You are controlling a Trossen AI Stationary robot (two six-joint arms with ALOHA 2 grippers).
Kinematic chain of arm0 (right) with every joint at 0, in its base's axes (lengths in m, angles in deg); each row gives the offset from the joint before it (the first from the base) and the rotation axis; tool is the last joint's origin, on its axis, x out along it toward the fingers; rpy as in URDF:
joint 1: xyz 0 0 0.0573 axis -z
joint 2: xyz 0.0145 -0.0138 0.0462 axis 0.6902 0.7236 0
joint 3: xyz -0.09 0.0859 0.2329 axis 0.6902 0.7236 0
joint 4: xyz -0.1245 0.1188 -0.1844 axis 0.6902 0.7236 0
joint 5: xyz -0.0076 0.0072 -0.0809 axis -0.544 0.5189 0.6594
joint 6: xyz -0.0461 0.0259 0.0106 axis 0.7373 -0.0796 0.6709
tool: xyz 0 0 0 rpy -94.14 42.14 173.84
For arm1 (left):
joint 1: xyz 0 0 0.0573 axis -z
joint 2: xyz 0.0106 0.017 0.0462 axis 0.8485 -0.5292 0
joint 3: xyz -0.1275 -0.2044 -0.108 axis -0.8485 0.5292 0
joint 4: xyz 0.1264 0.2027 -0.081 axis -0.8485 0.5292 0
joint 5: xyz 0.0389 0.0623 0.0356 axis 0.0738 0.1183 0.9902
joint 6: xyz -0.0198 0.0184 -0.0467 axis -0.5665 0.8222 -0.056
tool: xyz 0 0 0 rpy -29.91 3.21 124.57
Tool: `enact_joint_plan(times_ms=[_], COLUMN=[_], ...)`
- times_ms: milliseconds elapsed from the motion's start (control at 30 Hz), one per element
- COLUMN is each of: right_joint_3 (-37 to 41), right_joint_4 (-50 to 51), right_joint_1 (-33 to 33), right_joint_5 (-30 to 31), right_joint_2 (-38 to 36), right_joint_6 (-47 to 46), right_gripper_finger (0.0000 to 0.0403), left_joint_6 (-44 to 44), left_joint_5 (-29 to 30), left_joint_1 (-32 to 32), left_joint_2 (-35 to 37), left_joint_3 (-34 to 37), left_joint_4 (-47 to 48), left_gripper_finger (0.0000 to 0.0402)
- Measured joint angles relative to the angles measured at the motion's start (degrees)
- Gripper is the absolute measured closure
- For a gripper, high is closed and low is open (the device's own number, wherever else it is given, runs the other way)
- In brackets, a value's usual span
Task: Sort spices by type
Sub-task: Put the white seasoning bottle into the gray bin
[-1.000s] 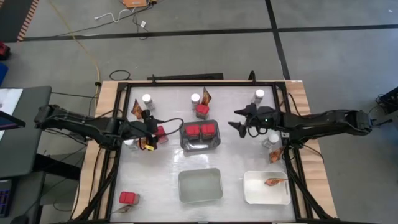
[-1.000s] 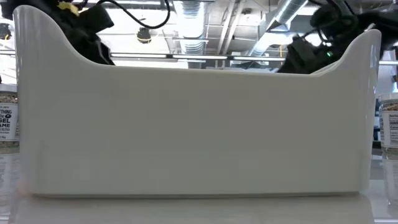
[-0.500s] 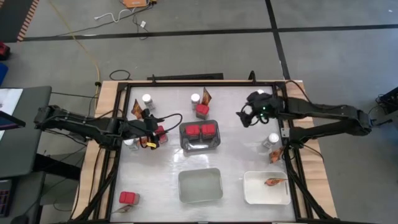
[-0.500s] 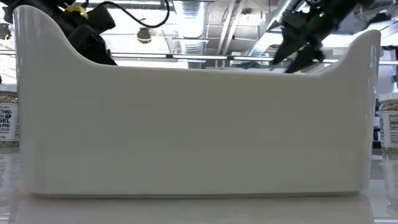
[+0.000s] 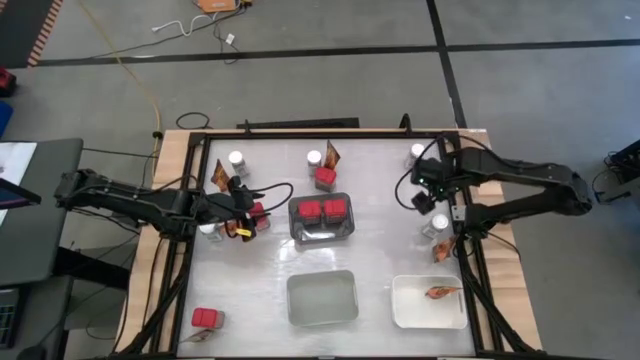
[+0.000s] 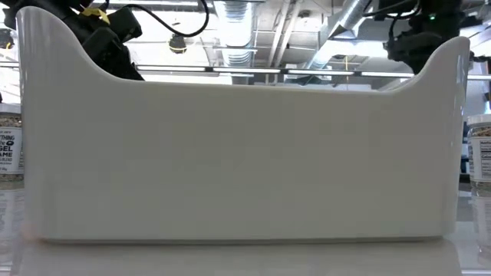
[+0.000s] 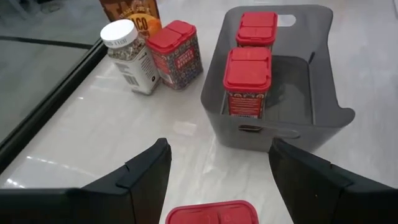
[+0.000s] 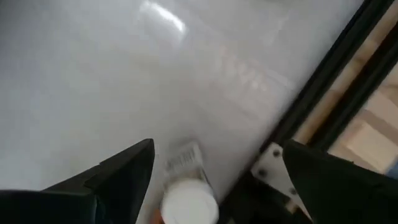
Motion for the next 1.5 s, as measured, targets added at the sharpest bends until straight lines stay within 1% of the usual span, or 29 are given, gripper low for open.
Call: enact_joint_plan(times_ms=[100, 200, 300, 467, 567, 633, 733, 800, 1200, 1433, 1500], right_joint_3=[0.0, 0.5, 1.7, 5.7, 8.3, 9.9, 12.2, 11.9, 11.9, 11.9, 11.9], right_joint_4=[2.8, 1.8, 1.4, -1.9, -3.7, -4.0, -3.2, -5.2, -4.6, -4.6, -4.7], right_joint_1=[-2.2, -5.2, -8.5, -14.2, -16.5, -17.6, -18.3, -18.6, -18.6, -17.4, -17.2], right_joint_5=[-1.4, -2.2, -4.5, -7.2, -9.4, -9.2, -9.4, -9.4, -9.1, -8.8, -9.7], right_joint_2=[0.6, 0.6, 0.6, 0.6, 0.6, 0.5, 0.5, 0.5, 0.5, 0.5, 0.5], right_joint_6=[1.7, 2.2, 0.9, -1.5, -2.6, -3.4, -5.1, -5.1, -4.8, -9.6, -11.1], right_gripper_finger=[0.0017, 0.0017, 0.0017, 0.0017, 0.0017, 0.0017, 0.0017, 0.0019, 0.0030, 0.0030, 0.0030], left_joint_6=[-0.1, -0.2, -0.2, -0.2, -0.2, -0.2, -0.7, -1.0, -1.7, -1.7, -1.7], left_joint_5=[0.0, 0.0, 0.0, 0.0, 0.0, 0.0, 0.0, 0.0, 0.1, 0.1, 0.1], left_joint_1=[0.0, 0.0, 0.0, 0.0, 0.0, 0.0, 0.0, 0.0, 0.0, 0.0, 0.0], left_joint_2=[0.0, 0.0, 0.0, 0.0, 0.0, 0.0, 0.0, 0.0, 0.0, 0.0, 0.0], left_joint_3=[0.0, 0.0, 0.0, 0.0, 0.0, 0.0, 0.0, 0.0, -0.1, -0.1, -0.1], left_joint_4=[0.0, 0.0, 0.2, 0.5, 0.5, 0.5, 0.5, 0.6, 0.9, 0.9, 0.9], left_gripper_finger=[0.0144, 0.0144, 0.0144, 0.0144, 0.0144, 0.0144, 0.0144, 0.0144, 0.0144, 0.0144, 0.0144])
